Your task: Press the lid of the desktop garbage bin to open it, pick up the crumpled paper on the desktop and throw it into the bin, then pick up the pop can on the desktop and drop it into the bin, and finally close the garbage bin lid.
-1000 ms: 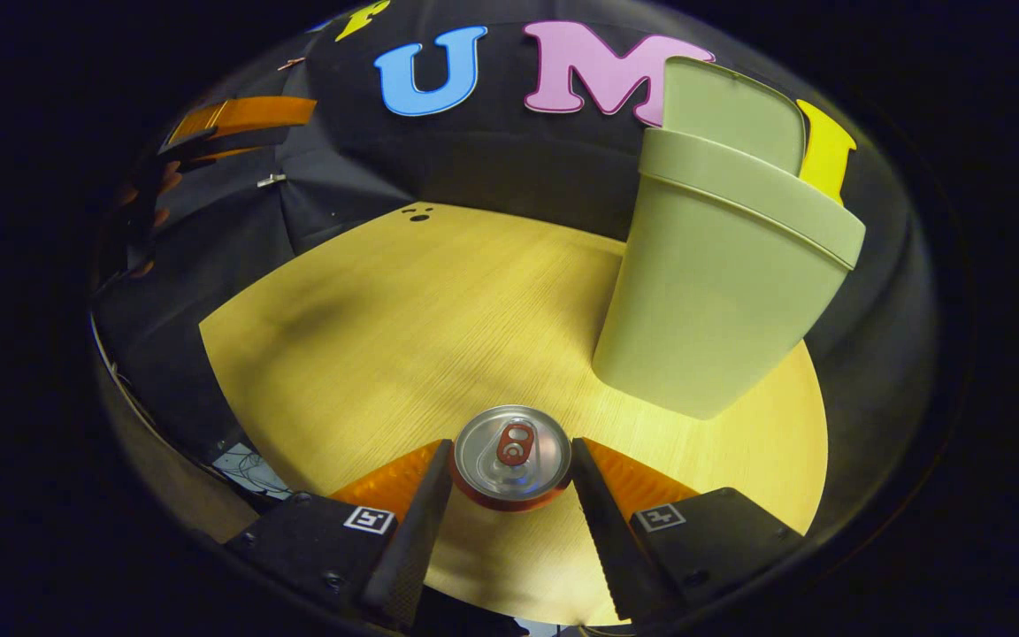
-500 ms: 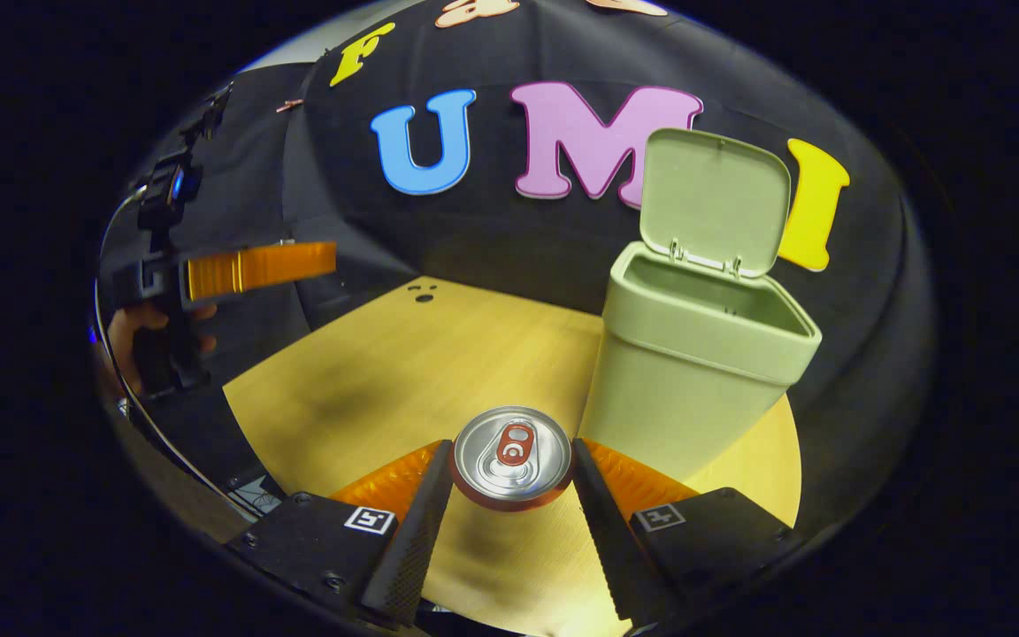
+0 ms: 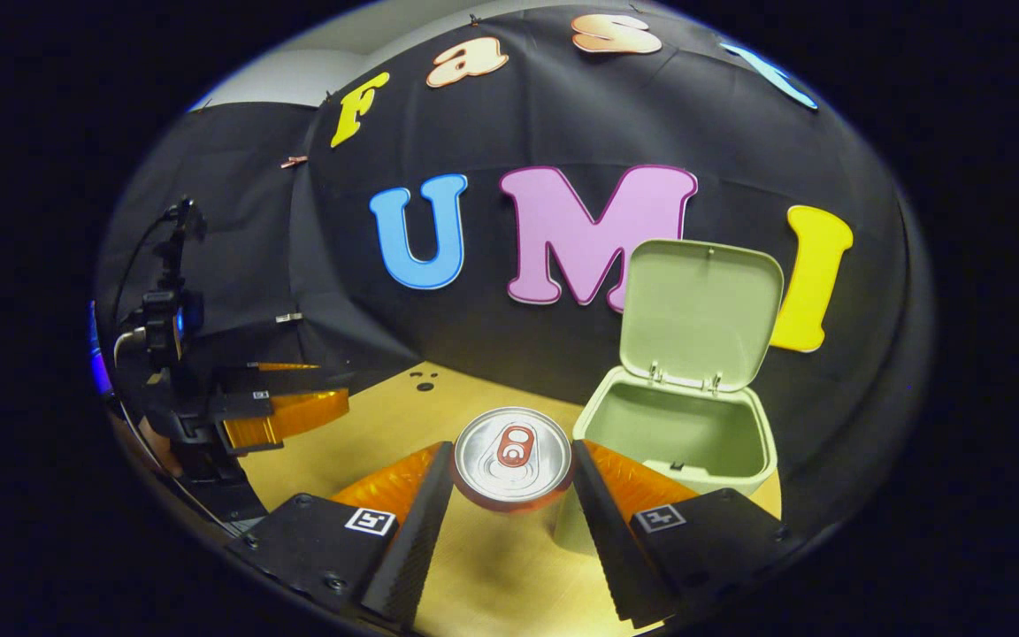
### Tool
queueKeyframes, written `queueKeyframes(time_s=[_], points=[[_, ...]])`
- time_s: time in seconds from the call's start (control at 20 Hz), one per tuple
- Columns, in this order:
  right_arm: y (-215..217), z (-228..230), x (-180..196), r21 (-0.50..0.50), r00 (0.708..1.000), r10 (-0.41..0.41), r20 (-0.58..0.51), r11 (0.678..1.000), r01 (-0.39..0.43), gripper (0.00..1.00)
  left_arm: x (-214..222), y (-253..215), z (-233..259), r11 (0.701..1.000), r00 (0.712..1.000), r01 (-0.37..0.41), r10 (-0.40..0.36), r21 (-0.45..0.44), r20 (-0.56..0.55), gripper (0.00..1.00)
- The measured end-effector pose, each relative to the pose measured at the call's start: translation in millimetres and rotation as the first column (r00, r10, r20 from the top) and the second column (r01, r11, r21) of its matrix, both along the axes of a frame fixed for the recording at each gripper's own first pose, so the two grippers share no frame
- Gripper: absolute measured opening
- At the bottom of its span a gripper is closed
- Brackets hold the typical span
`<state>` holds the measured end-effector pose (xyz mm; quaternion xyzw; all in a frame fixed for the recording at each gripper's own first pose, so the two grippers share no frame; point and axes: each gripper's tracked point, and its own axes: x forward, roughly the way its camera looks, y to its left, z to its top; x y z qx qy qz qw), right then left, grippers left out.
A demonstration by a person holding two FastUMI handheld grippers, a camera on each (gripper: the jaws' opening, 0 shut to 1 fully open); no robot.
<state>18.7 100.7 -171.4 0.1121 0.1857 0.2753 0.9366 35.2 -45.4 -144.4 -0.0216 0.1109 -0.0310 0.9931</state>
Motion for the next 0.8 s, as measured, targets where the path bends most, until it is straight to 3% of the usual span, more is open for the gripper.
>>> queueKeyframes(time_s=[0.3,0.8], points=[[-46.0,13.5,47.4,0.013,0.994,-0.073,0.075,0.997,0.073,0.82,8.1,-9.9,2.9,1.000,1.000,-0.014,0.014,0.006,-0.003,0.95],[-106.3,-33.0,93.7,-0.073,0.979,-0.203,0.021,0.976,0.204,0.82,9.4,-24.7,1.0,1.000,1.000,-0.025,0.025,0.007,-0.018,0.95]])
